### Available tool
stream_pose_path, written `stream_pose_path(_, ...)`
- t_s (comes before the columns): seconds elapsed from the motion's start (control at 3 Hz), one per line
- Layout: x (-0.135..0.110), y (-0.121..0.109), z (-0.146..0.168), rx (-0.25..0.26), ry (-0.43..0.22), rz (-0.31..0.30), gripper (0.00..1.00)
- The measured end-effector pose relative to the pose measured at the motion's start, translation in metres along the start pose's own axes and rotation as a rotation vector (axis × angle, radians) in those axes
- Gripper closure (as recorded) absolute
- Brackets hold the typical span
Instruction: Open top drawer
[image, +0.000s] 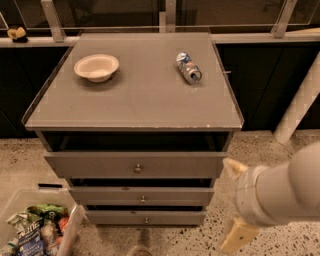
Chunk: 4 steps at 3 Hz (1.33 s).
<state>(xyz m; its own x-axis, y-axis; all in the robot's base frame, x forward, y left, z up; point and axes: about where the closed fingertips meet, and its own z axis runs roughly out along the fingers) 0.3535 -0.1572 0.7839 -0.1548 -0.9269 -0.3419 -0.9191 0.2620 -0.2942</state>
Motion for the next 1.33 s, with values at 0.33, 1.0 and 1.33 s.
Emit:
stream_pose_path(0.33,0.036,0.046,0.091,-0.105,-0.046,0.088,0.0)
stream_pose_path(1.0,0.045,0.057,0.115,-0.136,-0.07,0.119,0.0)
stream_pose_path(1.33,0.042,0.041,0.119,-0.081,-0.086,0.095,0.0)
